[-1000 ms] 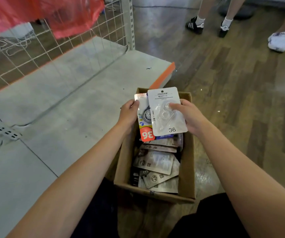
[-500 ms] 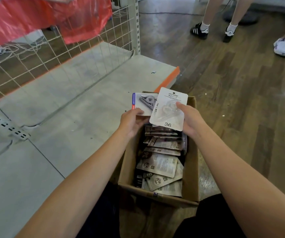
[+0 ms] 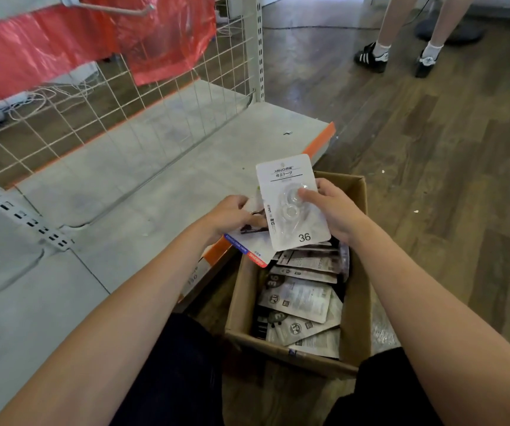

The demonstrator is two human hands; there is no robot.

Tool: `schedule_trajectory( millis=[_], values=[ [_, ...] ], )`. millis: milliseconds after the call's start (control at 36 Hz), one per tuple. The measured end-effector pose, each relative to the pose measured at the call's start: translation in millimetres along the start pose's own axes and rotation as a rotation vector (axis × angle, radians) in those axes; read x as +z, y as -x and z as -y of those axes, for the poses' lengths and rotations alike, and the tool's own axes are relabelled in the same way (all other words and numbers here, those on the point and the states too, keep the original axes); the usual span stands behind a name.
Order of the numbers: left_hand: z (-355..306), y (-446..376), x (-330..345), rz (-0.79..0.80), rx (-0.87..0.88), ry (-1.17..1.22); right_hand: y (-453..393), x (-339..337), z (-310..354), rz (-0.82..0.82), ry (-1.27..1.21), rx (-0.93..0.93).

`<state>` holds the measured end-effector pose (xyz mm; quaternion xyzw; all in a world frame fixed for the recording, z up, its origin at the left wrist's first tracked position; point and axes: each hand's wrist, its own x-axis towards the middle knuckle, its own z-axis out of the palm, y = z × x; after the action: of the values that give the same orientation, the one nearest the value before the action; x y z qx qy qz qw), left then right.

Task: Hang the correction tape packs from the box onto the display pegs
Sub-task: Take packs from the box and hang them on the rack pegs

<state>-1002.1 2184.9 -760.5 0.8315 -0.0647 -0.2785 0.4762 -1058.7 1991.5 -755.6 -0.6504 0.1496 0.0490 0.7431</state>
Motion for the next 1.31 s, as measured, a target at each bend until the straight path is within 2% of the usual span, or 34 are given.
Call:
schedule_trajectory(
  millis=[139,222,306,444,667,806,944,1306],
  values=[
    [2,5,-2,-0.138,0.009,0.344,-6,6,1,-0.094,-0.077,-0.026],
    [-5,8,-10,-0.172,0.044,0.531,-5,13,2,-0.060,-0.091,-0.005],
    [-23,14,-23,-0.194,0.110,0.622,-4,25,12,-0.013,-0.036,-0.014],
    [-66,22,-55,-0.326,0.270,0.593,-11,52,57,-0.010,-0.003,-0.104],
    [-135,43,-117,-0.527,0.518,0.604,-16,92,169,0.044,0.128,-0.276],
    [-166,59,-148,-0.583,0.653,0.546,-8,114,225,0.079,0.142,-0.366],
    [-196,76,-171,-0.629,0.768,0.491,2,127,263,0.209,0.102,-0.457],
    [-257,116,-233,-0.739,0.862,0.362,11,166,343,0.147,0.224,-0.601]
  ],
)
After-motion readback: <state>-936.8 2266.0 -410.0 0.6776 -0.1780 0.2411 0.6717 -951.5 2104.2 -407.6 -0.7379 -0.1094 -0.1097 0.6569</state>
